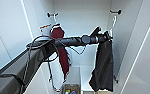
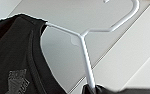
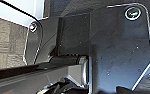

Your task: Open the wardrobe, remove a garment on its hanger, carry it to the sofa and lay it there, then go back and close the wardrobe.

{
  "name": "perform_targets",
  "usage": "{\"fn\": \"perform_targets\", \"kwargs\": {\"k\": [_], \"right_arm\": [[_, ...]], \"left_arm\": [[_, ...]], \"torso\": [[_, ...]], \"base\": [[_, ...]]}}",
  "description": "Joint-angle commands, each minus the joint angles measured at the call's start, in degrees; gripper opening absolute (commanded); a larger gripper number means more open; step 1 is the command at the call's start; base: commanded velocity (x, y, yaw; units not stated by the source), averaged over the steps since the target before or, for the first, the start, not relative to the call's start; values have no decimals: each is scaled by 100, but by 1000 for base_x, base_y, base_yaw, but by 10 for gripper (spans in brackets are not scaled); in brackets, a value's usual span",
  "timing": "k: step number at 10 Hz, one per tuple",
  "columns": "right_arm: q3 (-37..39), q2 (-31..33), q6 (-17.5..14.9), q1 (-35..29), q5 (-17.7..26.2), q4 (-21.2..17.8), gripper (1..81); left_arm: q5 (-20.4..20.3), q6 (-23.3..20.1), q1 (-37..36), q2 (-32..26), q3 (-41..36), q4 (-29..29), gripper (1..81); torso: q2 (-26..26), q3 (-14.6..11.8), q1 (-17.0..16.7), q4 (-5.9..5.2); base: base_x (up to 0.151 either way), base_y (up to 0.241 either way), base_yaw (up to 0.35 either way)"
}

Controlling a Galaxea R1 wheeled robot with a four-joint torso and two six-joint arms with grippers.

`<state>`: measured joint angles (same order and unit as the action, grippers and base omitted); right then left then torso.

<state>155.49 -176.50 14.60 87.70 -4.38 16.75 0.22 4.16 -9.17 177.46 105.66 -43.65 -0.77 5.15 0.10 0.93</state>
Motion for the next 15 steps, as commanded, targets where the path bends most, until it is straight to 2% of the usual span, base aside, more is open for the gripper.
{"fn": "perform_targets", "kwargs": {"k": [1, 8, 15], "right_arm": [[-46, -46, -19, -213, 279, -14, 811], [-46, -55, -19, -230, 271, 4, 811], [-46, -46, -19, -230, 209, -5, 811]], "left_arm": [[-163, -108, -1136, -35, -97, 155, 10], [-198, -117, -713, -307, -774, 182, 10], [-576, -108, -301, -500, -1573, 270, 10]], "torso": [[0, 0, 0, 0], [2, 0, 0, 0], [2, 0, 0, 0]], "base": [[-87, 0, 0], [-88, 0, 0], [-101, 0, 0]]}}
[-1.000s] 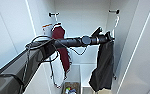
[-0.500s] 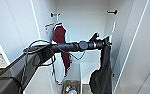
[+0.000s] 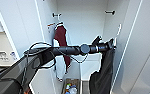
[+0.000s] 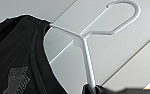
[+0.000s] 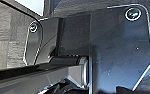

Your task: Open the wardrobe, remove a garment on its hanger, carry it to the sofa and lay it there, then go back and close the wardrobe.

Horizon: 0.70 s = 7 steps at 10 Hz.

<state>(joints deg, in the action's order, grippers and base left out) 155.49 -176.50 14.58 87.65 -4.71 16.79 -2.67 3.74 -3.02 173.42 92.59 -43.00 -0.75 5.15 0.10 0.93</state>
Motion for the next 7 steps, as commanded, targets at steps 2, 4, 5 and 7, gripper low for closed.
{"fn": "perform_targets", "kwargs": {"k": [2, 4, 5, 7], "right_arm": [[-46, -46, -17, -217, 242, -9, 811], [-46, -46, -17, -226, 242, -9, 811], [-38, -46, -17, -217, 242, -17, 811], [-37, -46, -17, -217, 242, -18, 811]], "left_arm": [[-304, -75, -827, -246, -512, 213, 10], [-444, -58, -748, -413, -873, 405, 10], [-533, -40, -739, -484, -997, 450, 10], [-586, -49, -730, -607, -1216, 459, 10]], "torso": [[0, 0, 0, 0], [0, 0, 0, 0], [0, 0, -2, 0], [2, 2, 0, 0]], "base": [[-103, 0, 0], [-95, 0, 0], [-85, 0, 0], [-85, 0, 0]]}}
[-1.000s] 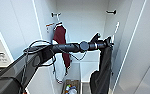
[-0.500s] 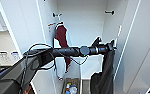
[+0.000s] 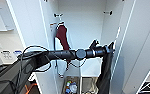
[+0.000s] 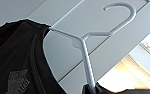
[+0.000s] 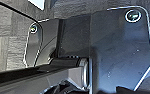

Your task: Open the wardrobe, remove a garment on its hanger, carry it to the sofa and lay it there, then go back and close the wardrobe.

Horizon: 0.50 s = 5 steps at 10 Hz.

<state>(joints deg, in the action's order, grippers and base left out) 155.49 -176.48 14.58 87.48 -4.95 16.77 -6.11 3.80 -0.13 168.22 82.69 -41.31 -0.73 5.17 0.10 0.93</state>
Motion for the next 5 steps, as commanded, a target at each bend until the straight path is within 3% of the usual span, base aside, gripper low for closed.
{"fn": "perform_targets", "kwargs": {"k": [1, 5], "right_arm": [[-37, -47, -17, -200, 266, -16, 811], [-46, -47, -17, -208, 266, -8, 811]], "left_arm": [[-241, -55, -1010, -104, -314, 291, 10], [-242, -73, -949, -227, -561, 291, 10]], "torso": [[0, 0, 0, 0], [-2, -2, -5, 0]], "base": [[-85, 0, 0], [-86, 0, 0]]}}
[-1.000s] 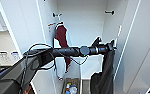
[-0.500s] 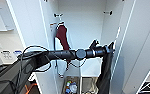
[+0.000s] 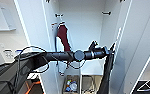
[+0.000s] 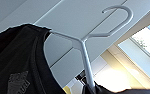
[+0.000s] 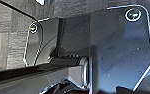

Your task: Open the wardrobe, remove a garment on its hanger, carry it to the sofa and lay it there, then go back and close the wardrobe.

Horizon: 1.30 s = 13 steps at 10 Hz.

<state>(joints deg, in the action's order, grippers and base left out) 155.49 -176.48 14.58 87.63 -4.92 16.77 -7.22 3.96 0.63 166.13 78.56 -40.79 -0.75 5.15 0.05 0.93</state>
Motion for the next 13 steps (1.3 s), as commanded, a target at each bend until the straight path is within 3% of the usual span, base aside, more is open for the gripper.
{"fn": "perform_targets", "kwargs": {"k": [1, 9, 13], "right_arm": [[-46, -47, -17, -223, 264, -8, 811], [-38, -47, -17, -223, 264, 1, 811], [-38, -47, -17, -223, 264, -8, 811]], "left_arm": [[-131, -88, -1025, -18, -174, 238, 10], [-131, -97, -929, -168, -525, 247, 10], [-113, -71, -832, -220, -631, 484, 10]], "torso": [[0, 0, 0, 0], [0, 0, -2, 0], [-2, 0, -5, 0]], "base": [[-85, 0, 0], [-81, 0, 0], [0, 0, 0]]}}
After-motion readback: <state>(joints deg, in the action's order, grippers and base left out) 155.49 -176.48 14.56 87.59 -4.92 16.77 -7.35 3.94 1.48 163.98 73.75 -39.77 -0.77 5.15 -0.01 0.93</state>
